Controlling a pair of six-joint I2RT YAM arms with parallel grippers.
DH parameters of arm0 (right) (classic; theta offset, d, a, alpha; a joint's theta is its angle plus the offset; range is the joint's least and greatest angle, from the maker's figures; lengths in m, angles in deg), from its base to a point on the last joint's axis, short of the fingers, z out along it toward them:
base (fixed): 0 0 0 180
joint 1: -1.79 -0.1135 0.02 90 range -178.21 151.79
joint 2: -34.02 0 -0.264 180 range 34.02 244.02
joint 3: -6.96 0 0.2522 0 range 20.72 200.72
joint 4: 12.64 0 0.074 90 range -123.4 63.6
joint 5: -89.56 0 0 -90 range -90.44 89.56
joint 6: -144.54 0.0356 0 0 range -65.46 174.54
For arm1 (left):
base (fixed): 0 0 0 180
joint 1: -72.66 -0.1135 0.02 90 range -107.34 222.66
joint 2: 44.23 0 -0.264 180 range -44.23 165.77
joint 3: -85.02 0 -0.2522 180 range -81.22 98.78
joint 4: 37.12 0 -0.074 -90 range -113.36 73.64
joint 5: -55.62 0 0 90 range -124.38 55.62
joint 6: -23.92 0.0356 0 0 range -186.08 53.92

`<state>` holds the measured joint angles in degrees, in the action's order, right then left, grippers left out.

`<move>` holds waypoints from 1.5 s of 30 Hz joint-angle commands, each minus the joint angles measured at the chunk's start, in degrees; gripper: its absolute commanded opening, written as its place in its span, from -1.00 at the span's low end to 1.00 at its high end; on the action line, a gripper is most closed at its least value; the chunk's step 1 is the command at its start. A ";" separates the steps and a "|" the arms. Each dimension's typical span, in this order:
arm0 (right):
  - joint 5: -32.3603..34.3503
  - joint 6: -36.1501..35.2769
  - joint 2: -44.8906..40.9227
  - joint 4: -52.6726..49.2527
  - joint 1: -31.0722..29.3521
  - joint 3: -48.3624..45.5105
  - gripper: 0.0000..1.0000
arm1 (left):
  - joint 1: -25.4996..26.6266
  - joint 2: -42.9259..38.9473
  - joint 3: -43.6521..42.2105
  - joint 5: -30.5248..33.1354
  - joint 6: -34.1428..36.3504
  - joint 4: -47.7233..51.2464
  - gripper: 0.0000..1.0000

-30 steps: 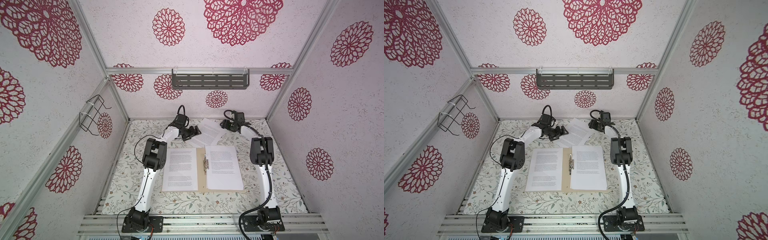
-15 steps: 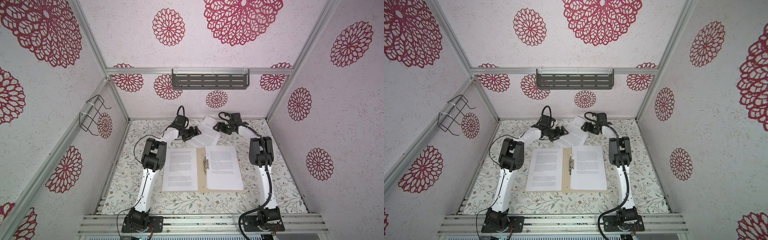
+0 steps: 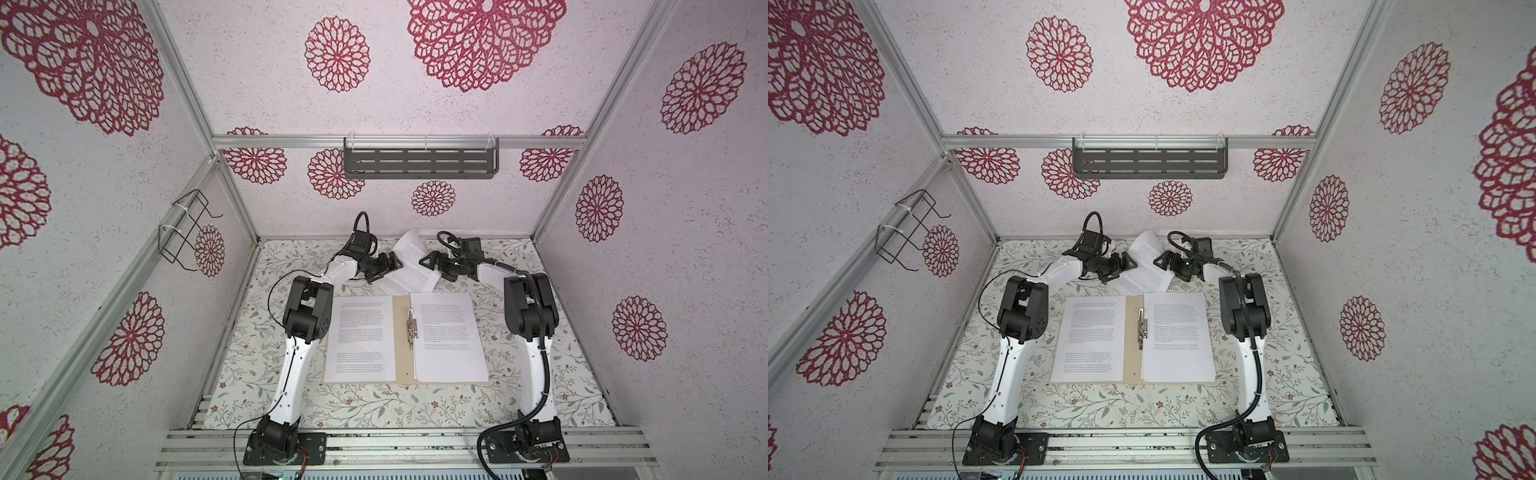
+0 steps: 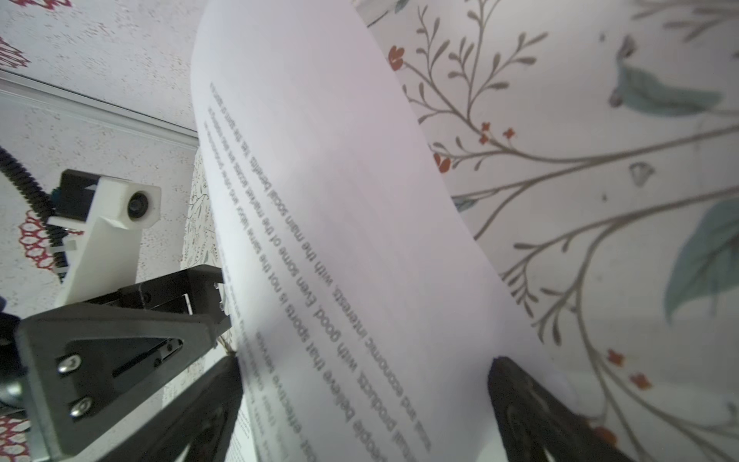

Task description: Put the files into the folder

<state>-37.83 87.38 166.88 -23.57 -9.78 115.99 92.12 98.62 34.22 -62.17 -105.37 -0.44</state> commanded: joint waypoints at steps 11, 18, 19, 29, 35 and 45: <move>-2.46 8.94 -7.43 12.72 0.37 -7.00 0.98 | -0.56 4.19 -2.05 1.60 -0.41 6.16 0.95; -4.51 14.15 -9.47 19.74 0.62 -10.78 0.98 | -0.99 4.40 -2.06 1.21 -0.62 5.83 0.95; -4.18 14.50 -10.16 20.28 0.43 -11.75 0.98 | -0.94 4.46 -2.02 1.08 -0.80 5.65 0.95; 0.76 10.73 -13.31 19.98 -0.37 -17.78 0.98 | -1.18 5.10 -1.32 0.28 -1.51 5.04 0.95; 0.04 14.94 -13.24 23.82 -0.55 -20.61 0.98 | -1.48 4.98 -1.84 0.24 -1.58 4.60 0.95; 0.79 11.25 -10.15 23.66 -0.43 -17.76 0.97 | -1.53 5.01 -1.80 -0.16 -2.06 4.14 0.95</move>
<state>-37.08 101.17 157.33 -2.22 -10.27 95.55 90.88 99.12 34.48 -64.59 -106.92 -1.01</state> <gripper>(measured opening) 0.984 0.974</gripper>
